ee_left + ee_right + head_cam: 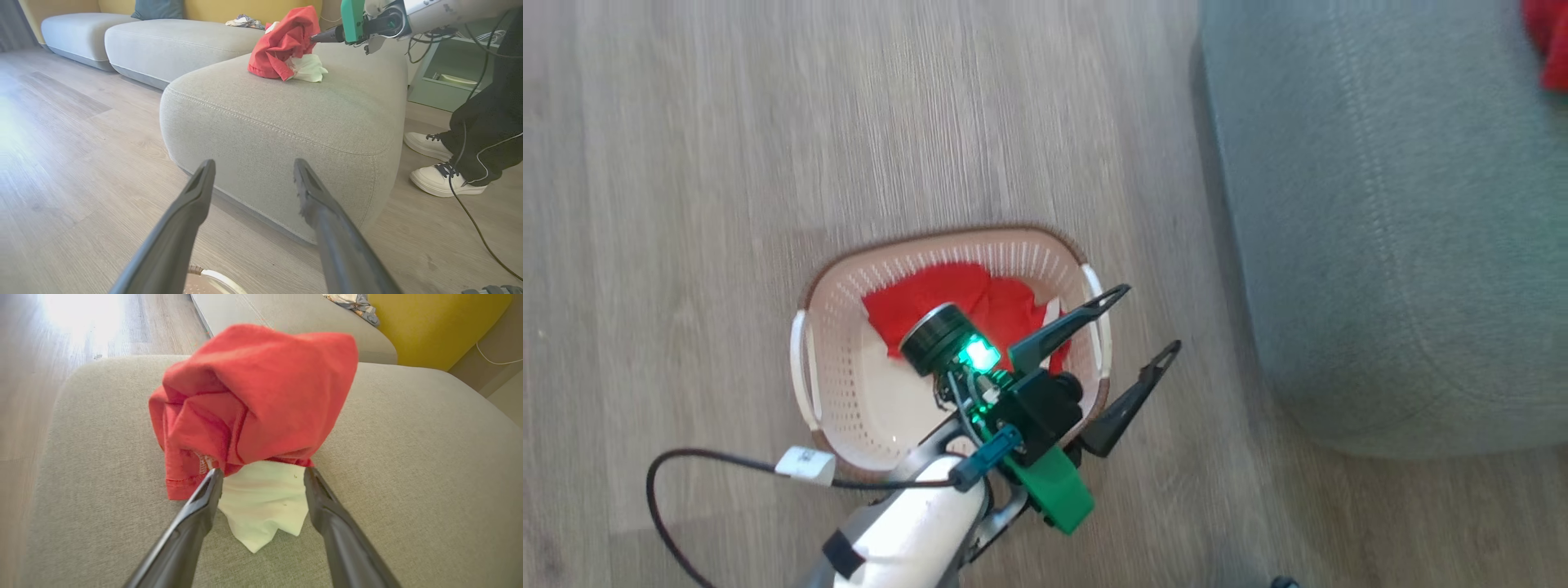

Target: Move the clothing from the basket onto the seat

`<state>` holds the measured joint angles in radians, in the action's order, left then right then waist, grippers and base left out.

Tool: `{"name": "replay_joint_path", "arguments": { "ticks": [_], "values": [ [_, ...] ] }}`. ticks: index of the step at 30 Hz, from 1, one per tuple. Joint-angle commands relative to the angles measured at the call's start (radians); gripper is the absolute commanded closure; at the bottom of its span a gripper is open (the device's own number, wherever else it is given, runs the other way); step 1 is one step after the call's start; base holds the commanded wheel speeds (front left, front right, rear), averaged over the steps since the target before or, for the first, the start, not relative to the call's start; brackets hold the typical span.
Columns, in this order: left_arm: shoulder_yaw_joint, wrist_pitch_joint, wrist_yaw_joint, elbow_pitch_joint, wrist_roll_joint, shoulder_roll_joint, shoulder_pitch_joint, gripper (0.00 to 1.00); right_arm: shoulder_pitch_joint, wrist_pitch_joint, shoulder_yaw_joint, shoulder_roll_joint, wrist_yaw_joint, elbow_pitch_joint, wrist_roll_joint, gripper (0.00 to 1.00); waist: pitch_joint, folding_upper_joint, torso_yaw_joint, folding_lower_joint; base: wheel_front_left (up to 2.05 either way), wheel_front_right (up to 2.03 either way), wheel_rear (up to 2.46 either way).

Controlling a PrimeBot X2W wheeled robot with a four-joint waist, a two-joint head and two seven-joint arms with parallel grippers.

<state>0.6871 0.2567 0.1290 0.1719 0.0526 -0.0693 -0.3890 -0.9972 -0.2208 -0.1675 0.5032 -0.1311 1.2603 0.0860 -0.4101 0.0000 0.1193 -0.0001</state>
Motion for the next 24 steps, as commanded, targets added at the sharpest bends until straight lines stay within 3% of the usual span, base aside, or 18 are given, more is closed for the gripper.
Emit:
{"name": "replay_joint_path", "arguments": {
  "ticks": [1,6,11,18,24],
  "values": [
    [-0.033,0.005,-0.006,-0.029,0.008,0.009,0.015,0.00,0.031,-0.013,0.032,0.002,0.000,-0.040,0.017,0.00,0.064,0.0000,0.012,0.0001,0.00,0.00,0.00],
    [-0.061,0.005,-0.016,-0.037,0.015,0.014,0.062,0.00,0.112,-0.032,0.155,-0.042,0.000,-0.187,0.132,0.00,0.139,0.0000,0.008,0.0001,0.00,0.00,0.00],
    [-0.114,0.005,-0.045,-0.062,0.031,0.017,0.091,0.00,0.281,-0.040,0.292,0.001,0.000,-0.507,0.277,0.00,0.193,0.0000,-0.022,0.0001,0.00,0.00,0.00],
    [-0.206,0.005,-0.110,-0.110,0.046,0.019,0.116,0.00,0.544,-0.041,0.288,0.020,0.000,-0.965,0.372,0.00,0.246,0.0000,-0.086,0.0001,0.00,0.00,0.00],
    [-0.302,0.005,-0.178,-0.142,0.070,0.019,0.144,0.00,0.690,-0.041,0.286,-0.033,0.000,-1.148,0.358,0.00,0.273,0.0000,-0.149,0.0001,0.00,0.00,0.00]
  ]
}}
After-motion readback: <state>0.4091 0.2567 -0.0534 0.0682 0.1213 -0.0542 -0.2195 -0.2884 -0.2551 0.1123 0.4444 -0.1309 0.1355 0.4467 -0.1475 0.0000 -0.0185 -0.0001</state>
